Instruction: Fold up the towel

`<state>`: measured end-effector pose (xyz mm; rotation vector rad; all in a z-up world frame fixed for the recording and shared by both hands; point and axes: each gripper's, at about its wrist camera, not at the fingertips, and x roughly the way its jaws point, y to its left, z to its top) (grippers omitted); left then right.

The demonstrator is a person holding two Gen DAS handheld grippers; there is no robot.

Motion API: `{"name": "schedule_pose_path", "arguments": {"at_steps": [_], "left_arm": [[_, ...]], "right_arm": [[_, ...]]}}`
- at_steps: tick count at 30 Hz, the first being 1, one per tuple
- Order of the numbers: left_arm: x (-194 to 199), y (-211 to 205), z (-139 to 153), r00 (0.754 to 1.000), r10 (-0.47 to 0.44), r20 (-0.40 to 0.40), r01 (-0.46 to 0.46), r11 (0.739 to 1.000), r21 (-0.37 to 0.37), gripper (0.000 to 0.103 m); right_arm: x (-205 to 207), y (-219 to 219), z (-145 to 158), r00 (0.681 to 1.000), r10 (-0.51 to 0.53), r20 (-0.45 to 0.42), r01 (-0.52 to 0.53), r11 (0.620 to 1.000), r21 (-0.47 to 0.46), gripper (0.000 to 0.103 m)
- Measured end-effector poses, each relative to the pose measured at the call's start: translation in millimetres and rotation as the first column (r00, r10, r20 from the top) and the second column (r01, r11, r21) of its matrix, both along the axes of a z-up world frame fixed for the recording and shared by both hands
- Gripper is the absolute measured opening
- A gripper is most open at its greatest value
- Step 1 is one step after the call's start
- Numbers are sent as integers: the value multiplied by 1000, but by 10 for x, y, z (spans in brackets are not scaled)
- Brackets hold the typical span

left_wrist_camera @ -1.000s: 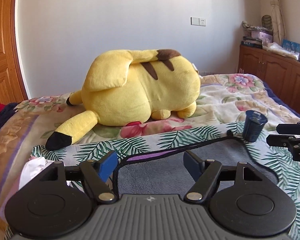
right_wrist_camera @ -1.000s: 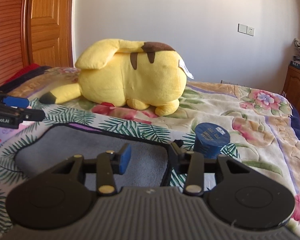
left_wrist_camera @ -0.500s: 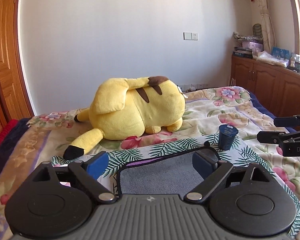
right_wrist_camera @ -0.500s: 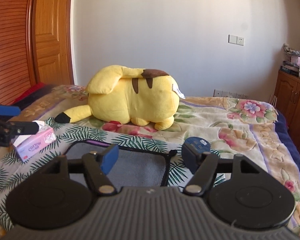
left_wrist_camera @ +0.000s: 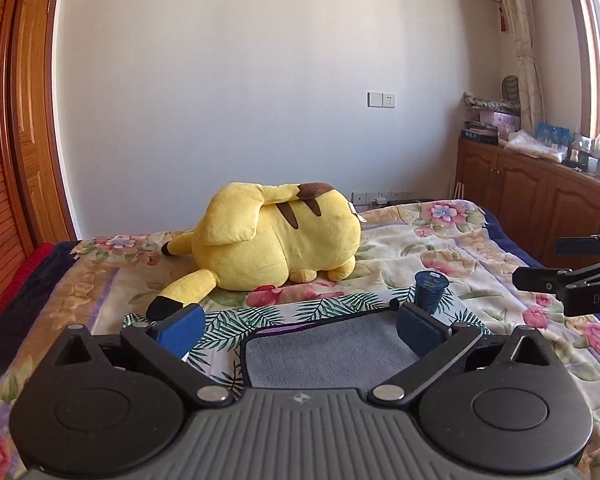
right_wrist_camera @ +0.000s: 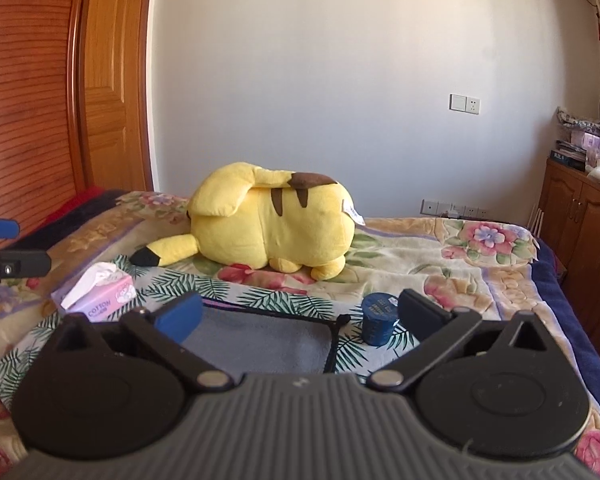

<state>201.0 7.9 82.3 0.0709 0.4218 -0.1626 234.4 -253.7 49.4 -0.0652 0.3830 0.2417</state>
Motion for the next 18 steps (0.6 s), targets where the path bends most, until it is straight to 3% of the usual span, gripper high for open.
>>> {"name": "schedule_pose_path", "arguments": {"at_steps": [18], "left_arm": [[-776, 34, 218, 1000, -3, 10, 3, 1000, 24, 87]], "right_arm": [[-711, -36, 111, 1000, 11, 16, -11, 1000, 10, 103]]}}
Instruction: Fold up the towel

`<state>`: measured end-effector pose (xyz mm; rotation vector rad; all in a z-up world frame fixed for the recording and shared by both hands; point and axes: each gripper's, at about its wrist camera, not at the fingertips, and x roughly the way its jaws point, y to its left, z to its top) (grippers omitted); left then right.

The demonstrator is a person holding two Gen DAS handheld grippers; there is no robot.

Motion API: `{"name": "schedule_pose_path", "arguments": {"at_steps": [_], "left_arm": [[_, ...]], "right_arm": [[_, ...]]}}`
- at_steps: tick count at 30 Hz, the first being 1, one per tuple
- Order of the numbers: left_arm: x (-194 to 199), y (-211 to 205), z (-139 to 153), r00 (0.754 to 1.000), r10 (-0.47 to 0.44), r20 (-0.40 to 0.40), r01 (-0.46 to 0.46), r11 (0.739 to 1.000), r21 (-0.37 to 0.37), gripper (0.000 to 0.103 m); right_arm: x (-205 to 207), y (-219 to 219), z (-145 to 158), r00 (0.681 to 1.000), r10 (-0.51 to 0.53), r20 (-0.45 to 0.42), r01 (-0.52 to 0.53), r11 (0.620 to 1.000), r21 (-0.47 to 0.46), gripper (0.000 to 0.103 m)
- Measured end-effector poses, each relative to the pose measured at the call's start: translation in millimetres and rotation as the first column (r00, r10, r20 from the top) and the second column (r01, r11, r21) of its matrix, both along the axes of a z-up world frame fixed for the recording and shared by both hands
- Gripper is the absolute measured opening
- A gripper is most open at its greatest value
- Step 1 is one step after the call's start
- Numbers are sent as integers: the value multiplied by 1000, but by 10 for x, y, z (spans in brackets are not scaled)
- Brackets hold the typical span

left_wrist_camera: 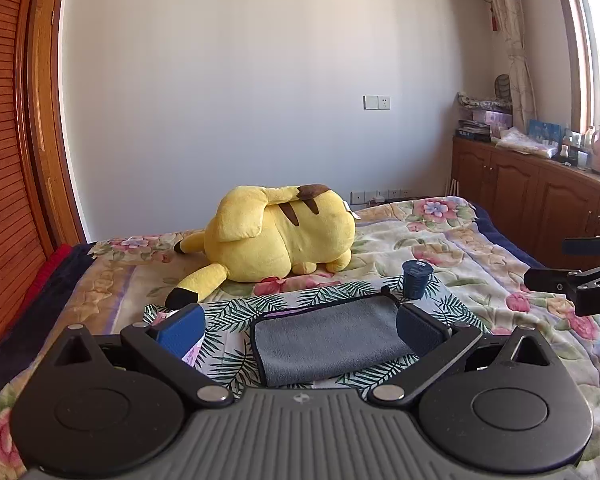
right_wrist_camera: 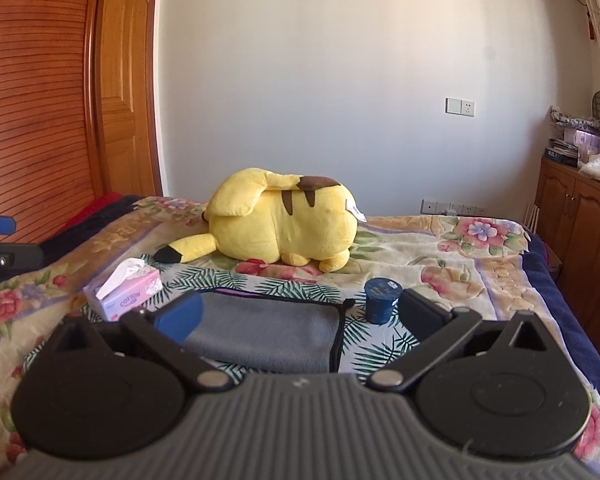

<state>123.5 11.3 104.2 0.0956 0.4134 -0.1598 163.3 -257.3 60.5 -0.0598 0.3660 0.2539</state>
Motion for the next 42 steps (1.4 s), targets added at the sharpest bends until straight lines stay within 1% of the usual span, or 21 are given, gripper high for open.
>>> {"name": "schedule_pose_path", "arguments": {"at_steps": [5, 10, 12, 16, 22, 29, 31, 35, 39, 42], "left_arm": [[-177, 35, -43, 1000, 1, 12, -1, 1000, -30, 87], [-318, 54, -122, 1000, 9, 8, -9, 1000, -16, 87], [-366, 74, -158, 1000, 10, 8, -9, 1000, -25, 87], [-462, 94, -259, 1000, 20, -8, -21, 999, -33, 87], [-603, 113, -431, 999, 31, -22, -32, 998, -52, 87], [-701, 53, -646, 999, 36, -30, -36, 999, -19, 87], [-725, 32, -704, 999, 37, -34, -38, 999, -9, 87], [-787, 9, -810, 998, 34, -44, -34, 999, -14, 87], [-835, -39, -925, 998, 25, -51, -24, 1000, 12, 87], [-867, -56, -1001, 998, 25, -60, -25, 1000, 7, 87]], "right_arm": [[-195, 34, -28, 1000, 9, -2, -9, 1000, 4, 103], [-389, 98, -98, 1000, 21, 4, -21, 1000, -13, 103], [-445, 107, -115, 1000, 23, 2, -23, 1000, -4, 103], [-541, 132, -162, 1000, 30, -6, -30, 999, 15, 103], [-640, 184, -262, 999, 31, -21, -31, 999, 12, 103], [-738, 193, -377, 999, 16, -29, -15, 999, 37, 103], [-751, 190, -433, 999, 9, -36, -8, 999, 35, 103], [-803, 159, -536, 999, -12, -39, 12, 1000, 22, 103], [-855, 122, -628, 998, -26, -54, 27, 999, 24, 103], [-909, 133, -696, 998, -32, -60, 33, 999, 16, 103]]}}
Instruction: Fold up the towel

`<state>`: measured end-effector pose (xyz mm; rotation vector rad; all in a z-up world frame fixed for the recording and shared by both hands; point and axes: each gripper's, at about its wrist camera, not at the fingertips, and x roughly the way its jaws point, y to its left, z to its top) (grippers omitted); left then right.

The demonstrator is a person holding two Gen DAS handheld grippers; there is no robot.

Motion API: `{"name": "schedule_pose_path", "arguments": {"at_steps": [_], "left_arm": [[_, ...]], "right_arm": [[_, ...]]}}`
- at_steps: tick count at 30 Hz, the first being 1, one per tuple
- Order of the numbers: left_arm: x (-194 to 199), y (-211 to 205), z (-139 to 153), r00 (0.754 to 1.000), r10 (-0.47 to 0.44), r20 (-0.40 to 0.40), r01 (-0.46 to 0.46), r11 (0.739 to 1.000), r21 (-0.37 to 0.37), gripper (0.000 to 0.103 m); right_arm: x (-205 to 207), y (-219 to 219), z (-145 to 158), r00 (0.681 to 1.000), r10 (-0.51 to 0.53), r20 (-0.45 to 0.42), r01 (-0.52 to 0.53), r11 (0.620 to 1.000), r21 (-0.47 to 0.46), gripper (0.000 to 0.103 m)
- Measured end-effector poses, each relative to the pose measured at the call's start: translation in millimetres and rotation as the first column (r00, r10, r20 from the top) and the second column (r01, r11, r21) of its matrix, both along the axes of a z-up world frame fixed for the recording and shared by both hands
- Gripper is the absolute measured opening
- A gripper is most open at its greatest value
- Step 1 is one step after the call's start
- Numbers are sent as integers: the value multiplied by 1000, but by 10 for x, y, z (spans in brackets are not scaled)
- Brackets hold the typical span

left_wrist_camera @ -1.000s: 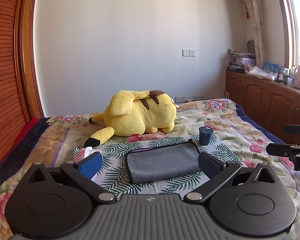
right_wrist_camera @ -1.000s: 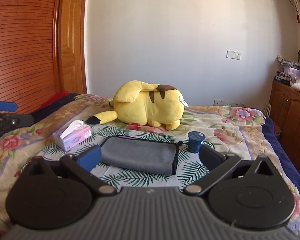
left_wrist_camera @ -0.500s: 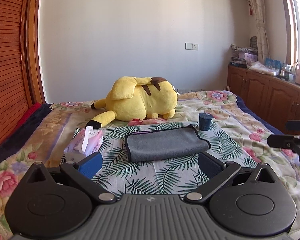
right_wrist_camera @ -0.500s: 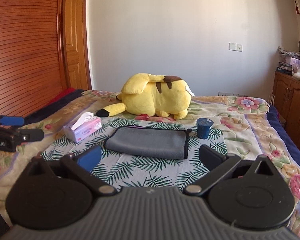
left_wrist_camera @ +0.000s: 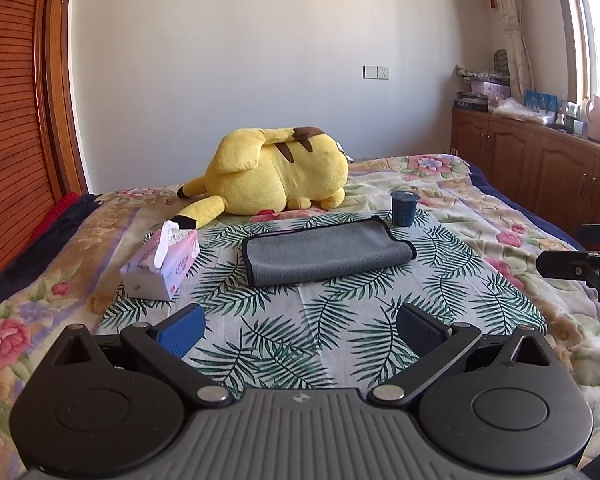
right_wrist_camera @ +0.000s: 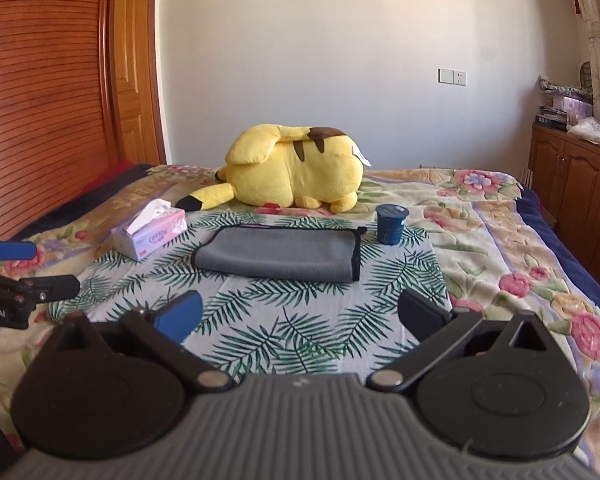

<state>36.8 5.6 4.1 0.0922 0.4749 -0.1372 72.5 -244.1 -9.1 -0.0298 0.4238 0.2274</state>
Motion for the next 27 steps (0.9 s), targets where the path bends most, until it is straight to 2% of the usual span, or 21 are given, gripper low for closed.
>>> {"name": "schedule_pose_path", "arguments": {"at_steps": [9, 16, 27], "left_arm": [[-72, -122, -140, 1000, -9, -11, 9, 1000, 18, 87], [-69, -137, -212, 1000, 3, -4, -3, 1000, -15, 87], [-88, -64, -236, 998, 58, 16, -58, 998, -22, 87]], "right_arm": [[-123, 53, -152, 999, -3, -35, 4, 999, 35, 103], [-157, 63, -255, 1000, -13, -27, 13, 1000, 23, 103], [-204, -30, -345, 999, -36, -11, 36, 999, 20, 103]]}}
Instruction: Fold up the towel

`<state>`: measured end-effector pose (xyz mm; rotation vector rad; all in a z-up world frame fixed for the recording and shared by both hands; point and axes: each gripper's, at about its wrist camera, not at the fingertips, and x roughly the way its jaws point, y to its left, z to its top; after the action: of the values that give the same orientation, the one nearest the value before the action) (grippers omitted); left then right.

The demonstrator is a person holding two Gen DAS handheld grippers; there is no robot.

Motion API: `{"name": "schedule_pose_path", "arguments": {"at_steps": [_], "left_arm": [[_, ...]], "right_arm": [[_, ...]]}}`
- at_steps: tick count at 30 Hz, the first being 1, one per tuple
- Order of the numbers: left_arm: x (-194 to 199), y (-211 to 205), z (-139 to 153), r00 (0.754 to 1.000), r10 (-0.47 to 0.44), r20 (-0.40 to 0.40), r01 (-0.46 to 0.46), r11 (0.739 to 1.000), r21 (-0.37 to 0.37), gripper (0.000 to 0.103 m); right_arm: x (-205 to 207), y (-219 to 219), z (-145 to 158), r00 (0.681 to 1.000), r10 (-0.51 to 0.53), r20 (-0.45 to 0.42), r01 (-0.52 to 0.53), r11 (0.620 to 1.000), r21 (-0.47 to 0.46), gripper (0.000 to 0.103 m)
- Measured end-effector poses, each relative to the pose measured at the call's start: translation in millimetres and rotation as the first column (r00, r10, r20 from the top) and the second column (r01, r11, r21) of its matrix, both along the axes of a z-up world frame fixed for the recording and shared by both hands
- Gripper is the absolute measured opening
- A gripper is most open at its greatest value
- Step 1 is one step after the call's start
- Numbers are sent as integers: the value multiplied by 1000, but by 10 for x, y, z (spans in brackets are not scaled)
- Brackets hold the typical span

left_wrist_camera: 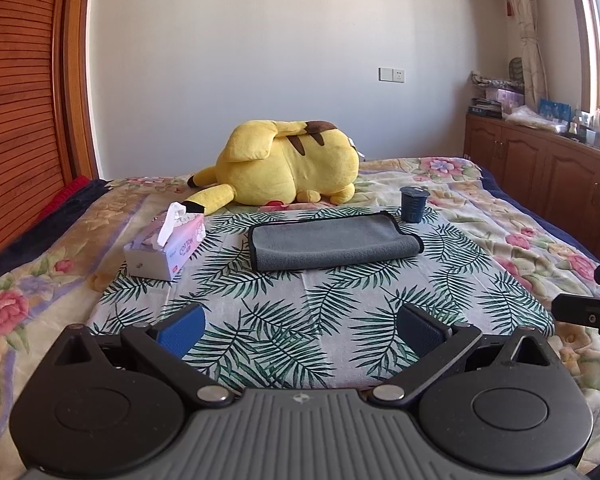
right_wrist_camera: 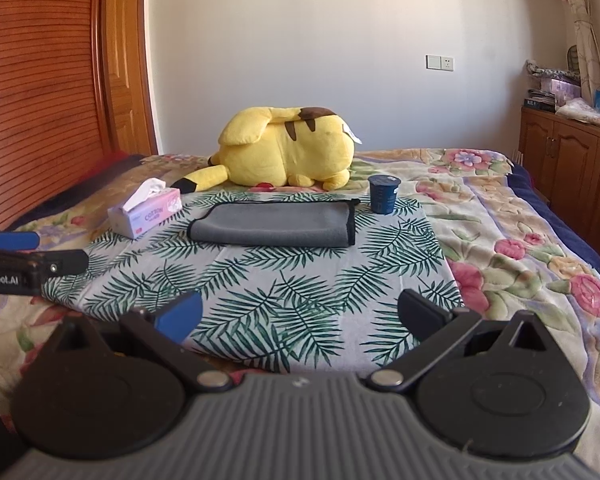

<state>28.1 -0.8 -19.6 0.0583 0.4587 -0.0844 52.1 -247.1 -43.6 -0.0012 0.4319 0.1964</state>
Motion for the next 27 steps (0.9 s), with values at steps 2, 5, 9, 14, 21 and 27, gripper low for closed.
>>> {"name": "schedule_pose_path", "arguments": {"at_steps": [2, 5, 9, 14, 21, 27], "left_arm": [[-20, 9, 12, 1000, 10, 9, -10, 1000, 1, 87], [-59, 21, 37, 999, 19, 29, -19, 1000, 3, 87], [-128, 31, 69, 998, 27, 56, -28, 1000, 9, 87], [-250, 15, 141, 994, 8, 108, -10, 1000, 14, 87], [-272, 36, 164, 991, 36, 130, -38, 999, 10, 87], [-316, 29, 178, 986, 32, 162, -36, 999, 20, 87]], "right_arm": [[-8, -17, -12, 1000, -10, 1, 10, 1000, 4, 103], [-24, -40, -13, 1000, -22, 5, 22, 1000, 10, 103], [-65, -68, 0, 999, -40, 17, 39, 999, 18, 103], [-141, -116, 48, 996, -59, 66, 56, 998, 36, 103], [-163, -143, 69, 992, -73, 104, 70, 997, 37, 103], [-191, -150, 83, 987, -85, 135, 81, 996, 32, 103]]}}
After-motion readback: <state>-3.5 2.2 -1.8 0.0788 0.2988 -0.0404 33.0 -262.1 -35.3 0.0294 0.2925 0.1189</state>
